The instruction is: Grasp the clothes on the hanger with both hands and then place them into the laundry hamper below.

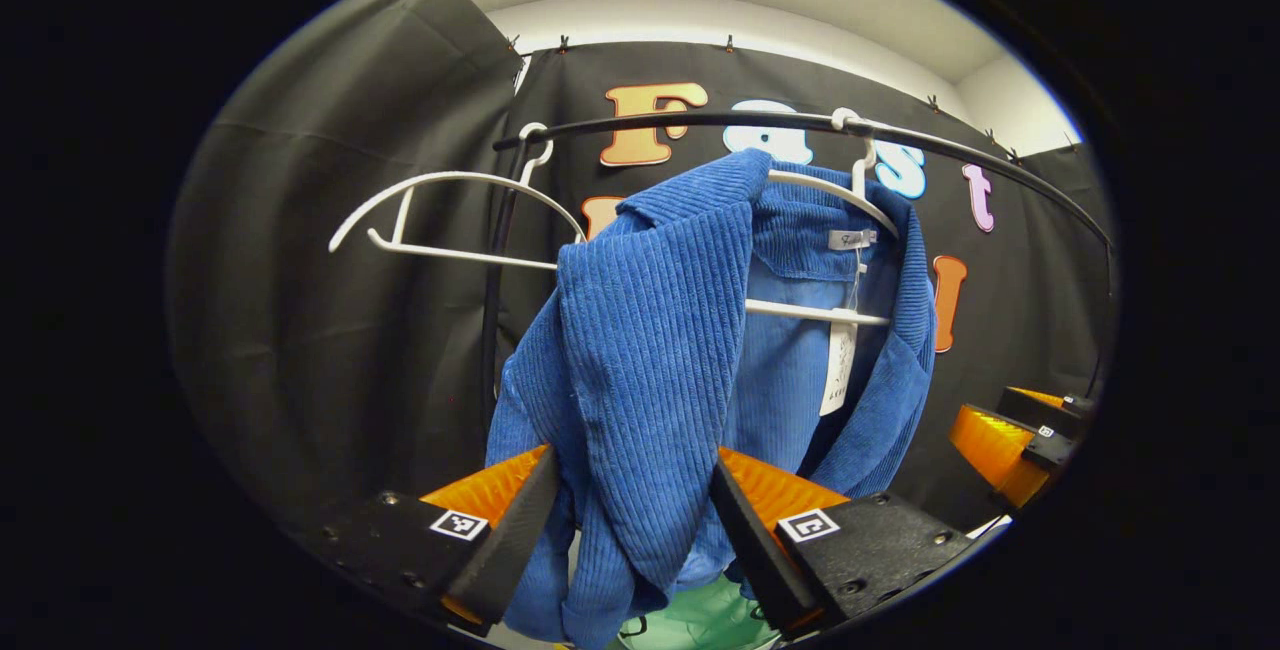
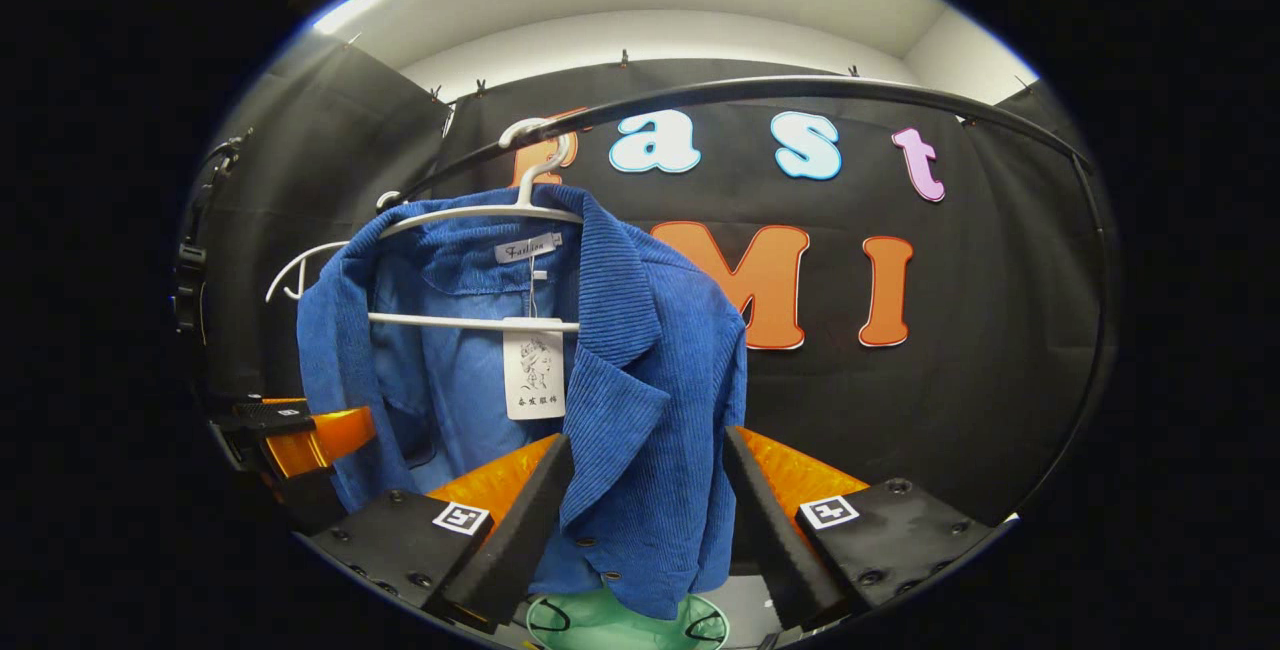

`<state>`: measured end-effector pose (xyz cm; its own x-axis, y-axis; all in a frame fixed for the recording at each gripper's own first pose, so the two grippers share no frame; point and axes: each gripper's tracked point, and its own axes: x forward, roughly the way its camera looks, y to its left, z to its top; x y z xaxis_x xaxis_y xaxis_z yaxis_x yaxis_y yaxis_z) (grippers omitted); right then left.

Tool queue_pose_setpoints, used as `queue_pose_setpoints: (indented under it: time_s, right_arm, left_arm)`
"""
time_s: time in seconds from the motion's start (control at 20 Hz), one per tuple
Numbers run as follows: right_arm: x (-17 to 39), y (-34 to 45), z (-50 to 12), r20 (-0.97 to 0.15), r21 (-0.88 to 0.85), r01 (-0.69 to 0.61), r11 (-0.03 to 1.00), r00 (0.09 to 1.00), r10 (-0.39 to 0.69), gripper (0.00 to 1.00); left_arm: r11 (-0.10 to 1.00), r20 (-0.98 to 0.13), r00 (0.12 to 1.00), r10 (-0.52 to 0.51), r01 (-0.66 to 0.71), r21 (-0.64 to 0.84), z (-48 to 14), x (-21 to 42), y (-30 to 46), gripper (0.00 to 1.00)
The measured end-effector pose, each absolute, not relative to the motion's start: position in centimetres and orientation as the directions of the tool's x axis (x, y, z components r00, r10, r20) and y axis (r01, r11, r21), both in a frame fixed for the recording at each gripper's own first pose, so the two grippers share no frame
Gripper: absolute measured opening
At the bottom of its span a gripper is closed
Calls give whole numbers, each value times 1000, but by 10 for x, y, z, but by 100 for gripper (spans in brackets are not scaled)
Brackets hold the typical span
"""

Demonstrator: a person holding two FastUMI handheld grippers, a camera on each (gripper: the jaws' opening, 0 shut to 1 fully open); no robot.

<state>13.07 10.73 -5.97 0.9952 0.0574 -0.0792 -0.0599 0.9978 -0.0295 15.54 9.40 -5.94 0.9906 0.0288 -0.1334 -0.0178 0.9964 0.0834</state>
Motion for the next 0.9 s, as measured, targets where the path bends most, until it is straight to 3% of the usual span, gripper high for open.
queue_pose_setpoints:
  time_s: [0.05, 0.2, 0.25, 0.4, 0.45, 0.5, 0.55, 0.75, 0.9]
  right_arm:
    - [134, 112, -64, -89, -25, -63, 998, 994, 61, 94]
    - [144, 126, -69, -97, -23, -69, 997, 993, 66, 97]
    - [147, 129, -71, -99, -28, -71, 997, 993, 68, 97]
    - [159, 138, -76, -116, -34, -84, 996, 990, 80, 94]
    - [163, 140, -77, -119, -31, -88, 996, 989, 84, 94]
    - [165, 141, -76, -117, -25, -91, 996, 989, 88, 100]
    - [167, 140, -76, -115, -23, -91, 996, 989, 88, 97]
    - [182, 137, -81, -124, -14, -91, 996, 988, 88, 94]
    - [190, 143, -85, -128, 6, -107, 994, 986, 107, 97]
  left_arm:
    - [996, -138, 990, 24, -12, 86, -60, 158, 95, 80]
    - [996, -129, 992, -1, 13, 90, -56, 163, 94, 83]
    - [996, -128, 992, -7, 19, 89, -56, 165, 93, 67]
    - [996, -132, 991, -16, 27, 83, -57, 166, 94, 53]
    - [996, -131, 991, -16, 28, 87, -54, 166, 95, 38]
    - [997, -122, 993, 0, 10, 83, -51, 165, 101, 23]
    - [998, -118, 993, -4, 12, 64, -49, 166, 100, 7]
    - [999, -122, 992, -11, 16, 37, -38, 159, 103, 3]
    - [999, -106, 994, -16, 21, 50, -26, 153, 106, 3]
